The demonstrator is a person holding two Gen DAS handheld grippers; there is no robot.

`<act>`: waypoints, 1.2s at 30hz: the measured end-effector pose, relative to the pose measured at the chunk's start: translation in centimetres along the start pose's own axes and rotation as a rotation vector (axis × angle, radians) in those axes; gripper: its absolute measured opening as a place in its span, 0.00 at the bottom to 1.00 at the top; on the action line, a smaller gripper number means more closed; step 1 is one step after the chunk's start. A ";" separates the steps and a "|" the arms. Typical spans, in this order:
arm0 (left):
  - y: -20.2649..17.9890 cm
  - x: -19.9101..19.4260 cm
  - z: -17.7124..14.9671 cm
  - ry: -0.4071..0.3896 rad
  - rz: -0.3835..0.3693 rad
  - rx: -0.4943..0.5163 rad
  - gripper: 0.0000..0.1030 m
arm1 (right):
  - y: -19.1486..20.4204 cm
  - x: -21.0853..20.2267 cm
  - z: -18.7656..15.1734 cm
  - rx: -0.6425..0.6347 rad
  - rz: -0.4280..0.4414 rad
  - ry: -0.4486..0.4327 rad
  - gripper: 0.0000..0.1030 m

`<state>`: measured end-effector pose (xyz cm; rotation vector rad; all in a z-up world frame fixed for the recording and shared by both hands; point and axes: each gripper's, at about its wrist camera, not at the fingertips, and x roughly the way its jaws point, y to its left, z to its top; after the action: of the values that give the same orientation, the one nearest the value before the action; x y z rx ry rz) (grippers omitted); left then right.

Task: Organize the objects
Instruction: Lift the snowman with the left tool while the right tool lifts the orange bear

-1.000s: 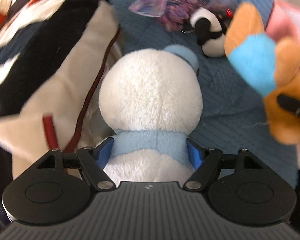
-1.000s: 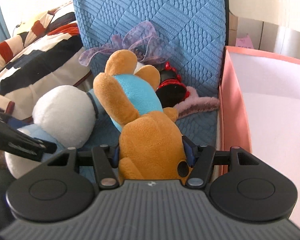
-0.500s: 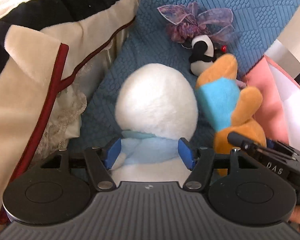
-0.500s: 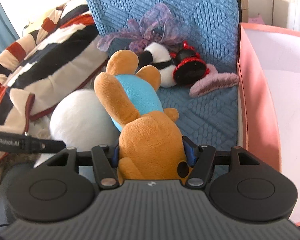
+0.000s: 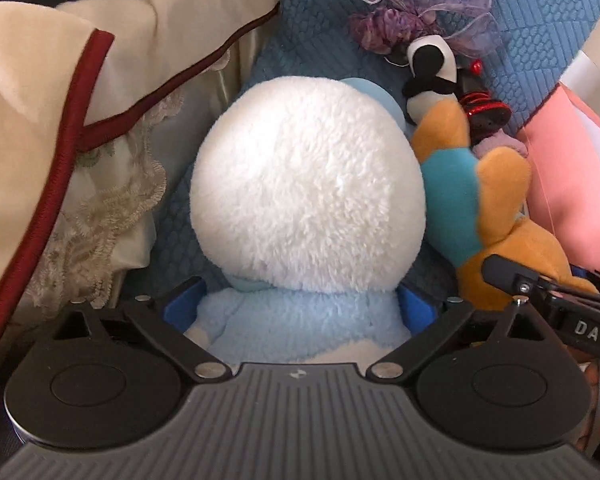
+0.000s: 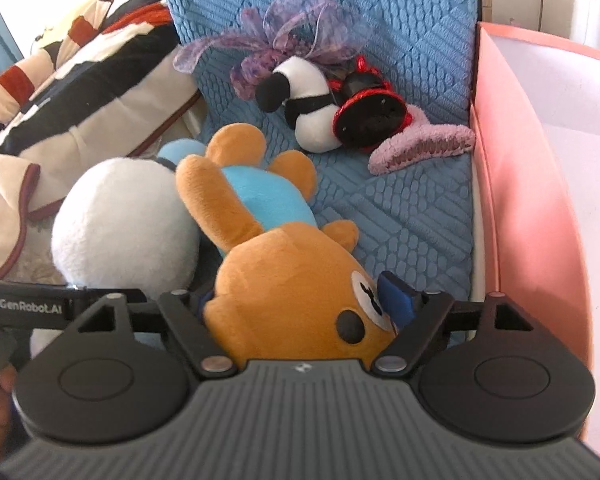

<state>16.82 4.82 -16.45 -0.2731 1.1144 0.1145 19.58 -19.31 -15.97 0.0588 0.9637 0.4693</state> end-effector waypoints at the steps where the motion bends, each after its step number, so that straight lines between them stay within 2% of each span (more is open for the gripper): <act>1: 0.0 -0.1 0.1 -0.005 -0.005 0.001 0.97 | 0.1 0.3 0.0 -0.006 0.001 0.005 0.81; 11: 1.1 -0.2 -0.1 -0.039 -0.062 -0.038 0.97 | 1.5 2.7 0.0 -0.027 -0.067 0.079 0.82; 15: 1.4 -0.2 0.0 -0.044 -0.077 -0.049 0.97 | 1.5 1.9 0.1 0.029 -0.079 0.065 0.71; 19: 2.0 0.1 0.2 -0.036 -0.104 -0.085 0.97 | 1.4 0.4 0.3 0.079 -0.095 0.056 0.70; 23: 1.8 0.5 0.5 -0.029 -0.102 -0.083 0.97 | 1.3 -0.5 -0.3 0.144 -0.077 0.074 0.70; 26: 2.0 0.6 0.5 -0.031 -0.104 -0.106 0.97 | 1.6 -0.9 -0.5 0.143 -0.096 0.071 0.71; 29: 2.1 0.5 0.2 -0.045 -0.102 -0.113 0.95 | 1.5 -1.4 -0.4 0.166 -0.101 0.068 0.71; 36: 1.8 -1.0 0.0 -0.096 -0.094 -0.165 0.82 | 1.3 -3.0 -0.3 0.194 -0.076 0.064 0.71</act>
<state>16.00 6.62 -15.89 -0.4623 0.9966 0.1350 17.40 -19.48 -13.49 0.1825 1.0686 0.3082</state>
